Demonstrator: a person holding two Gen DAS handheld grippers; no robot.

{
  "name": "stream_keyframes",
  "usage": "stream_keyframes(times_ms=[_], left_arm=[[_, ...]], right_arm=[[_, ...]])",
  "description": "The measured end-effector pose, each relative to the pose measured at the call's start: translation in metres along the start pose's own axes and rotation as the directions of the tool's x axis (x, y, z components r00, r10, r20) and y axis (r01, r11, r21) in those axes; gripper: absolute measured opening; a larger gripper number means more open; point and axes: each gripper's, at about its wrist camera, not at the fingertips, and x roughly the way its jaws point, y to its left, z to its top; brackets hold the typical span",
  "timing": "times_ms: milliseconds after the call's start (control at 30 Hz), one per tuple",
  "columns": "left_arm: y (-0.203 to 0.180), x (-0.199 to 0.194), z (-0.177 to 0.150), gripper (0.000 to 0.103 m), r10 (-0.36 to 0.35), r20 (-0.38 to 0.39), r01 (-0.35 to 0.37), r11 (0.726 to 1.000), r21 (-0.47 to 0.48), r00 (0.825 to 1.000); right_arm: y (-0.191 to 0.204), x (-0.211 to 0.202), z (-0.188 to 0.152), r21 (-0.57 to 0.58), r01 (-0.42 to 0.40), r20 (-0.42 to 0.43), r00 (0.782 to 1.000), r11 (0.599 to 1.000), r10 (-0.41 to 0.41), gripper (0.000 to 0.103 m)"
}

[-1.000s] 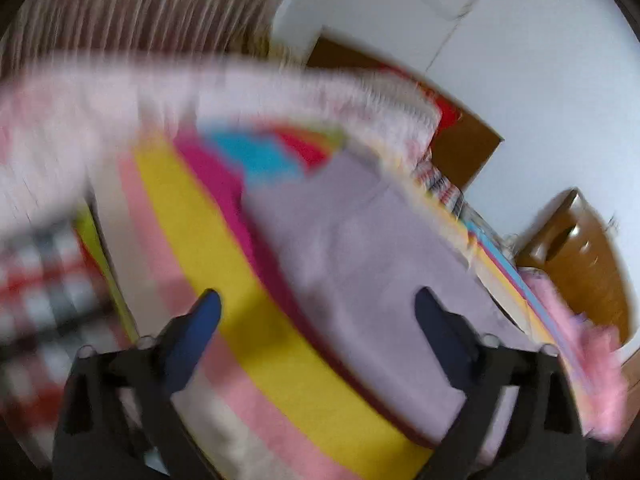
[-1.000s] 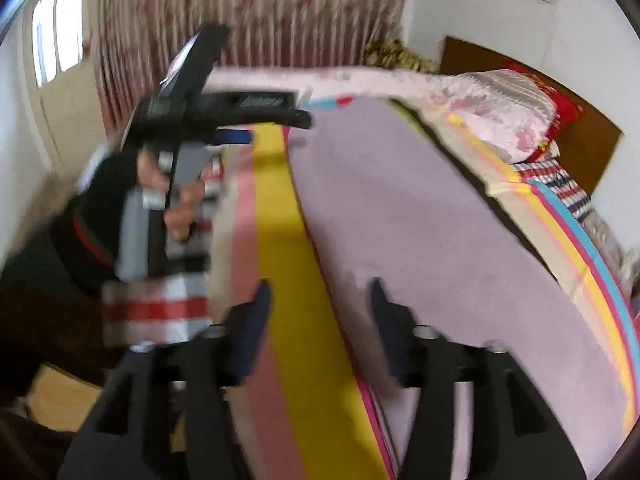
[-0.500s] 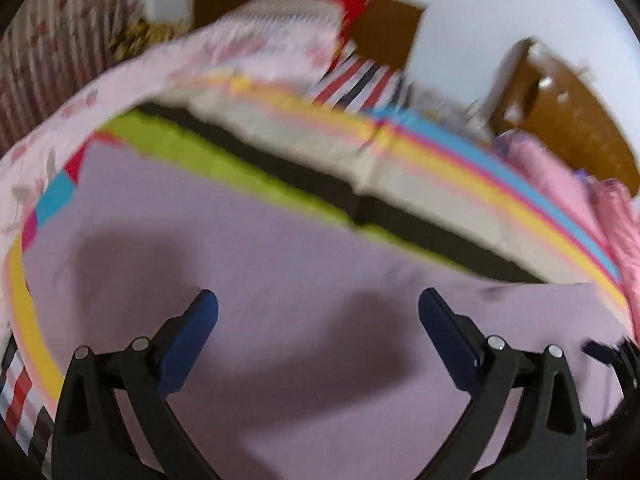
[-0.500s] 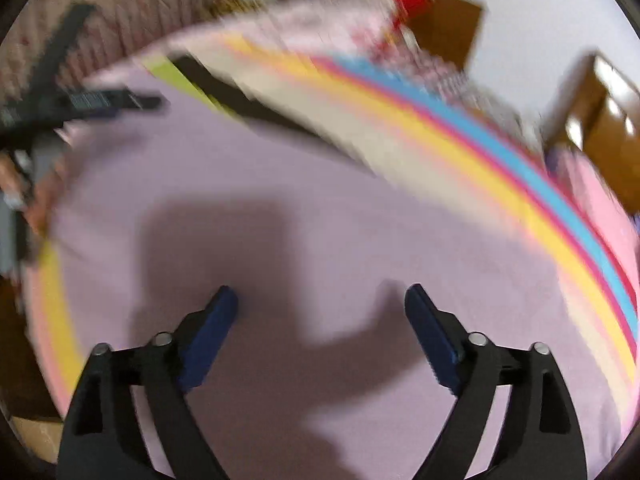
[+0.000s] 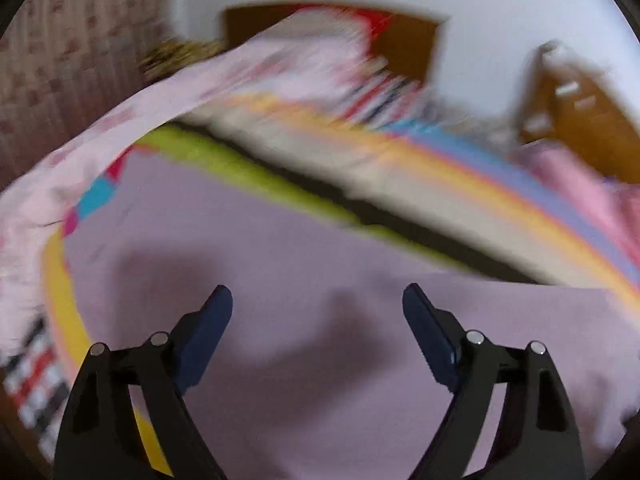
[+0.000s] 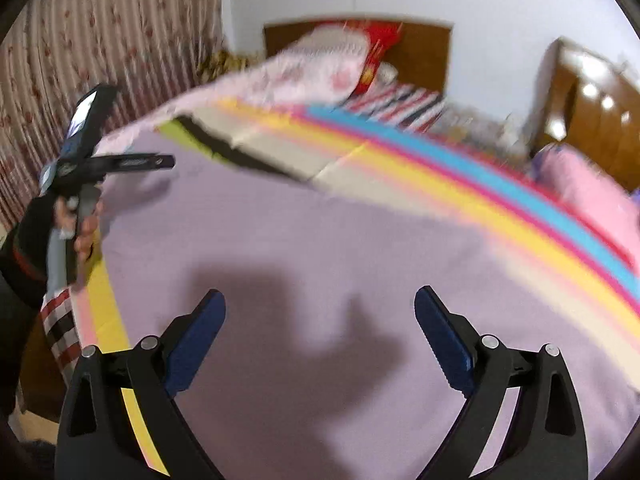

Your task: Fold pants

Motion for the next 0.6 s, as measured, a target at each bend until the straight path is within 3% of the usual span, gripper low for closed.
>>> stream_keyframes(times_ms=[33, 100, 167, 200, 267, 300, 333, 400, 433, 467, 567, 600], left_arm=[[-0.024, -0.020, -0.006, 0.090, -0.077, 0.034, 0.075, 0.996, 0.051, 0.996], [-0.070, -0.038, -0.021, 0.098, -0.173, 0.029, 0.166, 0.972, 0.169, 0.984], [-0.126, -0.040, -0.047, 0.099, -0.283, -0.069, 0.291, 0.918, 0.270, 0.957], [-0.145, -0.036, -0.059, 0.098, -0.311, -0.126, 0.335, 0.898, 0.285, 0.942], [-0.178, -0.024, -0.083, 0.098, -0.336, -0.220, 0.392, 0.867, 0.307, 0.916], [-0.197, -0.018, -0.099, 0.098, -0.323, -0.255, 0.399, 0.848, 0.349, 0.911], [-0.209, -0.014, -0.111, 0.099, -0.299, -0.276, 0.391, 0.834, 0.389, 0.913], [-0.229, -0.016, -0.129, 0.101, -0.204, -0.224, 0.295, 0.800, 0.523, 0.953], [-0.232, -0.018, -0.130, 0.101, -0.202, -0.213, 0.287, 0.790, 0.541, 0.956], [-0.234, -0.014, -0.129, 0.101, -0.203, -0.252, 0.312, 0.782, 0.539, 0.946], [-0.236, -0.018, -0.119, 0.099, -0.168, -0.261, 0.281, 0.821, 0.497, 0.951], [-0.240, -0.025, -0.115, 0.099, -0.196, -0.254, 0.301, 0.818, 0.491, 0.947]], right_arm=[[-0.016, -0.022, -0.008, -0.005, 0.030, 0.027, 0.999, 1.000, -0.030, 0.092], [-0.040, -0.039, -0.022, -0.011, 0.046, 0.006, 0.999, 0.999, -0.046, 0.092], [-0.071, -0.043, -0.046, -0.017, 0.118, -0.090, 0.989, 0.993, -0.119, 0.092], [-0.084, -0.040, -0.059, -0.019, 0.160, -0.153, 0.975, 0.987, -0.161, 0.092], [-0.117, -0.032, -0.096, -0.026, 0.268, -0.310, 0.914, 0.963, -0.263, 0.093], [-0.138, -0.045, -0.111, 0.079, 0.205, -0.286, 0.942, 0.976, -0.175, 0.093], [-0.156, -0.056, -0.129, 0.161, 0.155, -0.294, 0.950, 0.975, -0.103, 0.093], [-0.168, -0.079, -0.152, 0.146, 0.141, -0.277, 0.956, 0.979, -0.096, 0.093], [-0.169, -0.091, -0.161, 0.148, 0.112, -0.254, 0.965, 0.983, -0.072, 0.093], [-0.167, -0.098, -0.167, 0.129, 0.104, -0.239, 0.968, 0.986, -0.071, 0.092], [-0.159, -0.114, -0.170, 0.090, 0.122, -0.213, 0.972, 0.988, -0.101, 0.093], [-0.158, -0.121, -0.166, 0.097, 0.119, -0.191, 0.977, 0.988, -0.099, 0.093]])
